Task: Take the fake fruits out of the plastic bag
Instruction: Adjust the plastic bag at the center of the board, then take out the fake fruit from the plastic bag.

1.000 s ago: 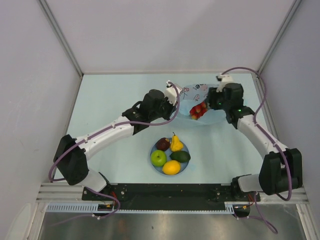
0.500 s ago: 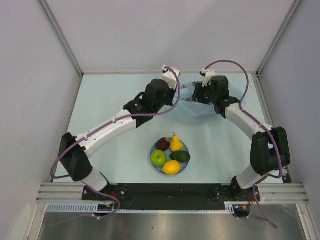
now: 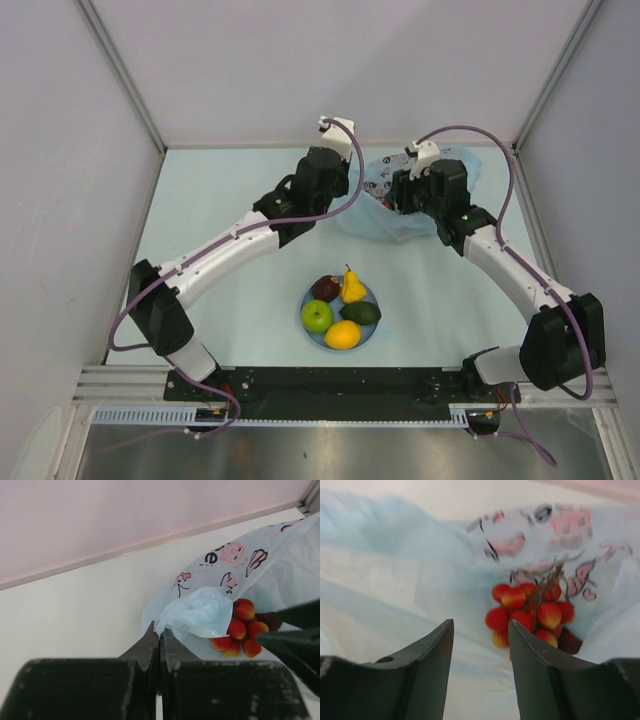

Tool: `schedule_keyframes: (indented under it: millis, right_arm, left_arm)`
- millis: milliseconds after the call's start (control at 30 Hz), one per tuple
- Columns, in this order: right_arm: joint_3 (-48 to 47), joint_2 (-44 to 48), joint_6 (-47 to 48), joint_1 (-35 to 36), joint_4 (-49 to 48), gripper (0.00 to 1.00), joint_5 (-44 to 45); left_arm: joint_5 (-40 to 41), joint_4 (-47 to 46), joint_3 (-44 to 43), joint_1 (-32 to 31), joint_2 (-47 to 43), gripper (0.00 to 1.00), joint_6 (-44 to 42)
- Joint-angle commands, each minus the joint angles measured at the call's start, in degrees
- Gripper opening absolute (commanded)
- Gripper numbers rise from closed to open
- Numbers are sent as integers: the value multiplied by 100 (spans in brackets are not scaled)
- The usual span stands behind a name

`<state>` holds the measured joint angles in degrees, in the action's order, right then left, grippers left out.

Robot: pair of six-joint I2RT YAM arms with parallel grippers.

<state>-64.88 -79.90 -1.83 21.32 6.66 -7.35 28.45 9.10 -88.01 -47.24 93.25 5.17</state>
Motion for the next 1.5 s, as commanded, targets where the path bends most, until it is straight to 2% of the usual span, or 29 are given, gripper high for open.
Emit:
schedule_keyframes:
  millis: [0,67,200,367,467,600,667,833,1000,1200,1267,1300,1367,1400,1467]
  right_arm:
    - [887,246,-257,-93,178,50,-125]
    - [1056,221,-292,-84,170,50,-178]
    - [1083,98,-293,-225,12,51,-109]
    - [645,-385,-301,-488,-612,54,-99]
    - [276,-859,-266,-524,-1016,59,-65]
    - [-112,-1378,-213,-515,-1184,63,-21]
    - [-226,-1625,-196,-489,-1219,67,67]
    - [-551,-2029,-81,-401,-1254,77,953]
    - [-833,-2538,-169,-453,-1201,75,1446]
    - [-1202,-3276,-73,-515,-1465,74,1351]
    - [-1429,-3470,15,-524,-1483,67,1194]
    - [-1509,-3532,59,-515,-1483,53,1123]
    - [-1632,-3594,174,-489,-1518,36,974]
    - [-1702,-3559,322,-471,-1527,22,947]
    - [-1738,-3358,411,-471,-1492,12,833]
  left_arm:
    - [723,-207,195,-31,-369,0,-24]
    - [506,-225,362,-22,-492,0,-199]
    - [311,-224,1230,-22,-1009,0,-288]
    - [-66,-190,1831,-22,-1274,0,-254]
    - [-313,-102,1805,-31,-1266,0,-174]
    - [-507,-102,1507,-31,-1125,0,-183]
    - [-551,-119,1392,-39,-1012,0,-209]
    - [-630,-102,1102,-48,-844,0,-227]
    - [-674,-93,970,-48,-721,0,-218]
    - [-639,-172,873,-75,-633,0,-402]
    - [-621,-181,873,-83,-615,1,-429]
    - [-612,-172,890,-75,-607,0,-429]
    - [-621,-181,908,-83,-598,0,-429]
    - [-638,-190,926,-92,-589,0,-429]
    - [-630,-216,943,-92,-580,0,-429]
